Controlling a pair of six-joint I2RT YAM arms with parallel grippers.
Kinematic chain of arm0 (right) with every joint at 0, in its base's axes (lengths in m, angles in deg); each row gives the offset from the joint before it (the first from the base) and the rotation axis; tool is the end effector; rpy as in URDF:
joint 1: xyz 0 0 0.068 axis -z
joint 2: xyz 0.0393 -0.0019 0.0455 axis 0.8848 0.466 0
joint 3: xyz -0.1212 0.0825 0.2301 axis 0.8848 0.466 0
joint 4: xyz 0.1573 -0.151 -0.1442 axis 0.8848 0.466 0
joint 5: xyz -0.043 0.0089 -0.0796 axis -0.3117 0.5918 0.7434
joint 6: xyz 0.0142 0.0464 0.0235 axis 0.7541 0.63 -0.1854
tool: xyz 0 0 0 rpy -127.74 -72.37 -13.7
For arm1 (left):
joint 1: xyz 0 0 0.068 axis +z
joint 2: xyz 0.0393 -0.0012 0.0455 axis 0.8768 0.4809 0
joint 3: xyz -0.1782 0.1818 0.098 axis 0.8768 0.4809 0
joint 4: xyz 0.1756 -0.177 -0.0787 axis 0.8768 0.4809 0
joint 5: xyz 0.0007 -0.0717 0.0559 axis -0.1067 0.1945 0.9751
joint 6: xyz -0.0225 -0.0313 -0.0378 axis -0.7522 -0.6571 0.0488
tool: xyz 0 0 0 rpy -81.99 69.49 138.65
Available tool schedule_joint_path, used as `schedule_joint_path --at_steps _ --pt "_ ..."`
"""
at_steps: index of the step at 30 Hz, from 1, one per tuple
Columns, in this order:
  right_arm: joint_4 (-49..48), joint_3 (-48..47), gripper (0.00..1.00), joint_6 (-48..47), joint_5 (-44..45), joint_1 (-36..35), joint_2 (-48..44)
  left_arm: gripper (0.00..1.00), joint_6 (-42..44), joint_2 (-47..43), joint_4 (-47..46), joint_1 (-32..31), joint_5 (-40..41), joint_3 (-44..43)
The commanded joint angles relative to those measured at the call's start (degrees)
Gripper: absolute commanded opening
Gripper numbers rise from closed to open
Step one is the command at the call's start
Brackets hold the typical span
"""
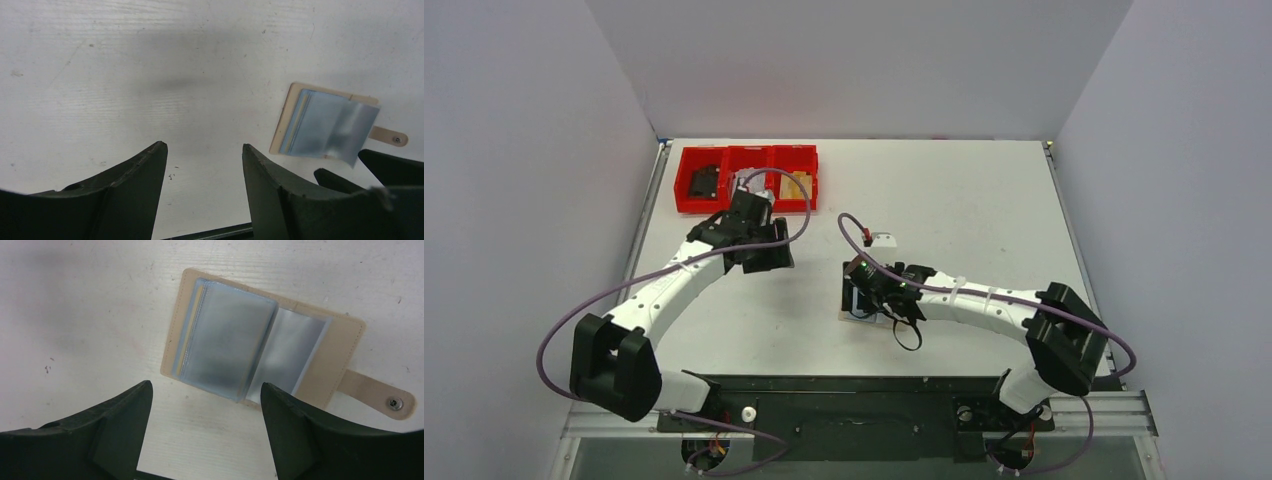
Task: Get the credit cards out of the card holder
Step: Remove the credit card from the card holder.
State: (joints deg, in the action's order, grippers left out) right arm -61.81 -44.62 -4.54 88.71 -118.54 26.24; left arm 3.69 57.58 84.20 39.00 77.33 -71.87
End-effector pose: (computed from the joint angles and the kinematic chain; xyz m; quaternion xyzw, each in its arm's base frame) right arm 0.1768 0.2488 0.2138 -0.0134 0.9534 0.1465 0.2633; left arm 0.2614 -0.1069 0.2637 -0.0577 0.9573 -0.1226 0.2554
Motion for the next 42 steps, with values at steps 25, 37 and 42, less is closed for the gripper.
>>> schedule_joint_path --at_steps 25,37,42 --pt "-7.3 1.9 0.57 4.3 2.3 1.0 9.0 0.54 -3.5 -4.7 -9.5 -5.8 -6.2 9.7" --pt "-11.3 5.9 0.23 3.2 -0.3 2.0 8.8 0.55 -5.7 -3.3 -10.5 -7.6 -5.9 10.6" --pt "-15.7 7.9 0.0 0.8 -3.6 1.7 8.3 0.55 -7.8 -3.6 -11.8 -7.7 -6.9 12.4"
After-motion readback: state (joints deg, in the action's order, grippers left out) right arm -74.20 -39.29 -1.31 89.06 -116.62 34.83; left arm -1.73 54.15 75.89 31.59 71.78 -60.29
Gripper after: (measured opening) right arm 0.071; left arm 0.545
